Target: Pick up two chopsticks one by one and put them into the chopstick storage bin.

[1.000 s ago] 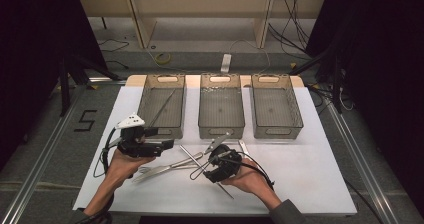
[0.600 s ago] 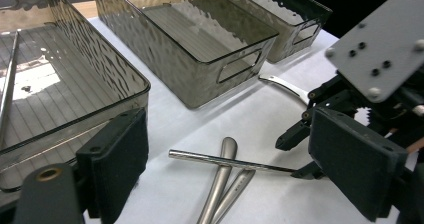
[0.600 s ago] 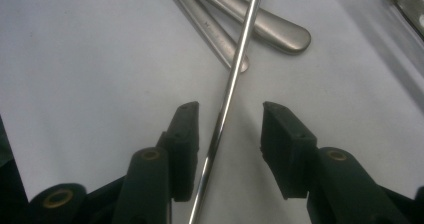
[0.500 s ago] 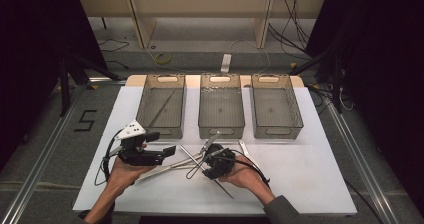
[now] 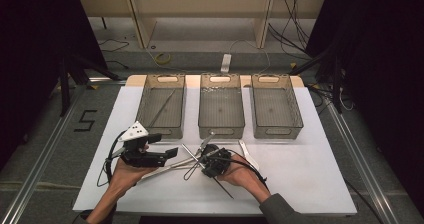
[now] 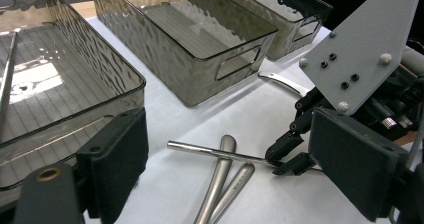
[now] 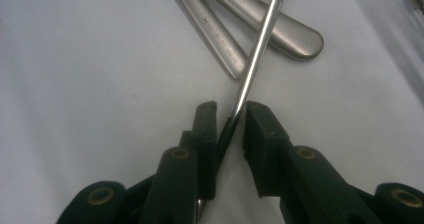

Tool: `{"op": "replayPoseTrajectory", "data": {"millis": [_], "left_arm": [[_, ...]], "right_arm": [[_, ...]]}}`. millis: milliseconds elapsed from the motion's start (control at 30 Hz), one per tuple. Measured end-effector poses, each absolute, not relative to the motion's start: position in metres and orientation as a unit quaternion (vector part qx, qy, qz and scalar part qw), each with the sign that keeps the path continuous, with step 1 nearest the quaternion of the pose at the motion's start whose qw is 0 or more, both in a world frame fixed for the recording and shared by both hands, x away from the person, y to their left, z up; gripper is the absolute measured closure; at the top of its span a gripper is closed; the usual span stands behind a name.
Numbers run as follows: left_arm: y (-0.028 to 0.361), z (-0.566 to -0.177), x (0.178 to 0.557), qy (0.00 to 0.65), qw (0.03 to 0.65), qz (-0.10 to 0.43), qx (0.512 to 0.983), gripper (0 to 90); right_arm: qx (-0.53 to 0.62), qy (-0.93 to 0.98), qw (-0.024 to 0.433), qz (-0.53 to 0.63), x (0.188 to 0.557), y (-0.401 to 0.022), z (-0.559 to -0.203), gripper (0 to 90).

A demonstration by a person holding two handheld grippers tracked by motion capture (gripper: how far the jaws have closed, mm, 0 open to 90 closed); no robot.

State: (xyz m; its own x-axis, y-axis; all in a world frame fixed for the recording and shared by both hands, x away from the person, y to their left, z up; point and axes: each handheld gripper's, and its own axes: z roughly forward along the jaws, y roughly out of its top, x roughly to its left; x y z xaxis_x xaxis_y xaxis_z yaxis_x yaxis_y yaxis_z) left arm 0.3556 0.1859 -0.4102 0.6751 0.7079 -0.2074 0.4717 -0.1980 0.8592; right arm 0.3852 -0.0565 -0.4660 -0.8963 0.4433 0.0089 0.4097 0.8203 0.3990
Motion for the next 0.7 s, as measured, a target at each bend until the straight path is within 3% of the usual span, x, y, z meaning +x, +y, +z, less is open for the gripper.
{"op": "replayPoseTrajectory", "data": {"millis": [333, 700], "left_arm": [[0.184, -0.4108, 0.3559, 0.384, 0.501, 0.122, 0.766, 15.7], [0.1813, -0.4133, 0.3558, 0.373, 0.48, 0.131, 0.783, 15.7]], "right_arm": [[0.228, 0.953, 0.041, 0.194, 0.3849, -0.0535, -0.4659, 85.7], [0.2, 0.959, 0.039, 0.198, 0.3808, -0.0525, -0.4589, 86.9]]}}
